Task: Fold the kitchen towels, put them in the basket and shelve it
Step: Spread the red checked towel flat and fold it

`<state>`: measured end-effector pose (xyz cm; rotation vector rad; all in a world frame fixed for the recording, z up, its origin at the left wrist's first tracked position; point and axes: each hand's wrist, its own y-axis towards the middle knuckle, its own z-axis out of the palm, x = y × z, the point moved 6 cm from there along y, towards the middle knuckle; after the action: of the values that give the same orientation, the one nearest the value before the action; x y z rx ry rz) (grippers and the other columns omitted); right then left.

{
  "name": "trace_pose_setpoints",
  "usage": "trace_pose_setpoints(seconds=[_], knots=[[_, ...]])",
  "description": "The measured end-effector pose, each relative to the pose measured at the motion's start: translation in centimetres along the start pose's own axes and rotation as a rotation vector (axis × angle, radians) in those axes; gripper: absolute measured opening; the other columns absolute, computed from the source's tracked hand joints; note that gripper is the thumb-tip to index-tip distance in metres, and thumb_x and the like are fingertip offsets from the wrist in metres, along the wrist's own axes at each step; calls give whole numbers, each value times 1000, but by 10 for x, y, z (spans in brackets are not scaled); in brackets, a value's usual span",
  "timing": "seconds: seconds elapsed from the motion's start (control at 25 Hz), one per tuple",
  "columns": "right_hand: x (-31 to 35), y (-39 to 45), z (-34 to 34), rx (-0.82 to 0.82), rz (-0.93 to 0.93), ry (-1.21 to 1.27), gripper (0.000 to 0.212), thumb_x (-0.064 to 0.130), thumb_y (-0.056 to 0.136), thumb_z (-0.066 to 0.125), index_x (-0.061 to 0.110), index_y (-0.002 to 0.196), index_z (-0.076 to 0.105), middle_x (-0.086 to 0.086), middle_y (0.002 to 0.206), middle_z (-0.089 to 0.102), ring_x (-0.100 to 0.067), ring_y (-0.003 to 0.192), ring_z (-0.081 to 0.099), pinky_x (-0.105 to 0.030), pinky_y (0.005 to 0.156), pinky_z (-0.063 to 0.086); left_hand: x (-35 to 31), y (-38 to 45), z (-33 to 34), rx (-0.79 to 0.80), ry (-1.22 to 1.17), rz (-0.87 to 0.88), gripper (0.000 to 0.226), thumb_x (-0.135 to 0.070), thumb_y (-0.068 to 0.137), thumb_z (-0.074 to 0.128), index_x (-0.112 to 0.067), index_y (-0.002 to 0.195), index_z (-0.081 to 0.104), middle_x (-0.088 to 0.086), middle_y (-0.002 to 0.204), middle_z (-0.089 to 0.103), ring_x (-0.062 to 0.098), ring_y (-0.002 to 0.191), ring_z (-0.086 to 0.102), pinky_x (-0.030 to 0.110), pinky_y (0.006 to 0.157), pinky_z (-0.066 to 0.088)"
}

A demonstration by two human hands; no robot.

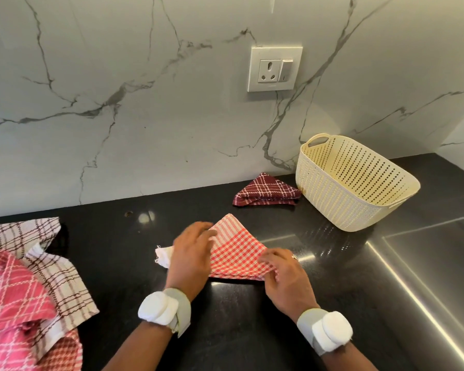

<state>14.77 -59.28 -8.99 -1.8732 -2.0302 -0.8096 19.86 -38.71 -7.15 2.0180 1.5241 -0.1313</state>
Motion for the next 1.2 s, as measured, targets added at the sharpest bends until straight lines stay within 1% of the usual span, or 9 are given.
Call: trace_pose_setpoints(seconds=[0.08,0.2,0.28,0.36,0.44,0.56,0.68,1.08,1.2], knots=[[22,21,3,-38,-35,6,34,8,88,58,16,120,64,1,125,59,-14,116,54,-18,102,34,-21,16,26,200,-60,151,35,-23,99,49,-24,133,52,-3,151,38,18,144,25,31,117,13],[34,42,40,146,-61,3,48,12,97,44,7,144,39,-7,152,36,-20,142,29,-15,113,12,-12,26,67,445,55,215,51,-30,102,34,-24,152,22,-5,162,6,11,145,-15,31,118,-12],[26,45,64,239,-91,-122,51,22,102,29,4,149,26,-7,158,21,-22,147,18,-22,118,5,3,24,84,557,188,193,59,-45,99,11,-25,154,10,-4,162,-1,14,145,-17,34,118,-13],[12,43,78,291,-117,-270,55,32,103,13,4,147,32,-8,155,29,-25,144,27,-34,120,9,9,25,90,569,263,166,73,-54,87,-9,-27,154,3,-7,161,-6,16,146,-17,36,116,-14],[5,45,78,282,-73,-335,60,39,103,6,9,147,32,-5,155,31,-25,143,27,-36,114,10,10,23,94,559,298,160,73,-54,85,-10,-30,153,-4,-10,158,-15,15,143,-23,39,117,-14],[-2,39,73,263,-45,-371,69,55,96,-3,17,153,1,3,159,-8,-20,147,-10,-33,115,-12,11,22,96,568,311,132,76,-59,80,-14,-34,151,-10,-12,151,-25,16,139,-27,44,118,-12],[-12,29,63,265,24,-404,73,64,94,2,22,151,-15,6,154,-26,-18,144,-23,-33,117,-17,11,22,96,578,299,122,78,-64,78,-18,-35,150,-13,-13,150,-27,16,139,-28,45,117,-14],[-50,-24,31,290,250,-417,77,76,86,6,38,147,-23,4,156,-24,-26,143,-26,-41,114,-17,11,0,76,567,344,112,75,-67,80,-15,-38,149,-9,-12,152,-22,20,138,-29,46,111,-26],[-54,-35,23,300,277,-434,76,74,85,3,38,148,-21,4,159,-21,-25,144,-24,-45,112,-20,13,-31,60,489,389,140,61,-65,97,14,-36,149,25,-5,158,17,26,146,2,52,116,-9]])
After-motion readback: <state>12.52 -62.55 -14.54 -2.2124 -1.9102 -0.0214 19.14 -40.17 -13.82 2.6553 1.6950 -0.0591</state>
